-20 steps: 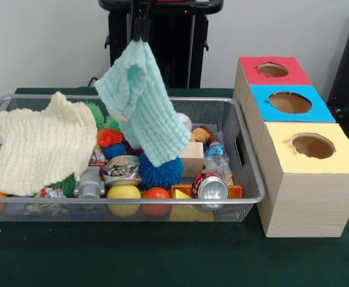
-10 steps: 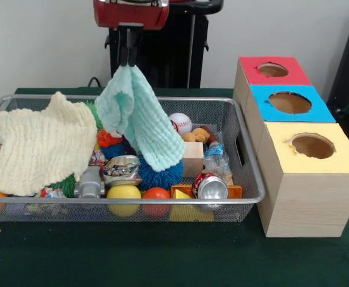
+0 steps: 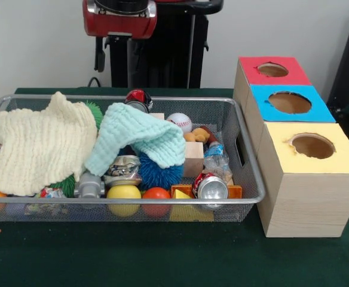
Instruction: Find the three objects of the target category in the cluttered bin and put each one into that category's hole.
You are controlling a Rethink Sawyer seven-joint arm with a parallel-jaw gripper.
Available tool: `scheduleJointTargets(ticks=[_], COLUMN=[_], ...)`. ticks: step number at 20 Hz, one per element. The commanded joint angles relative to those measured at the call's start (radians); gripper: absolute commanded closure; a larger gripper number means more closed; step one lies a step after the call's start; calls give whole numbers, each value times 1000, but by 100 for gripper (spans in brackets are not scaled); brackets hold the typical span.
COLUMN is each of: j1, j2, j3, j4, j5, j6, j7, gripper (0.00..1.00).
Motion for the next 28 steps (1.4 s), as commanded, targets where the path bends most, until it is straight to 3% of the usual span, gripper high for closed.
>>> scheduleJointTargets(ticks=[1, 5, 12, 19, 28], j1=[-19, -18, -23, 59, 91], j2=[34, 34, 44, 110, 179], j3=[97, 112, 172, 127, 112], j4=[44, 52, 91, 66, 87], j5=[-42, -32, 72, 56, 69], j6=[-67, -77, -176, -283, -471], j7=[-203, -186, -69, 58, 108], gripper=[0, 0, 0, 0, 0])
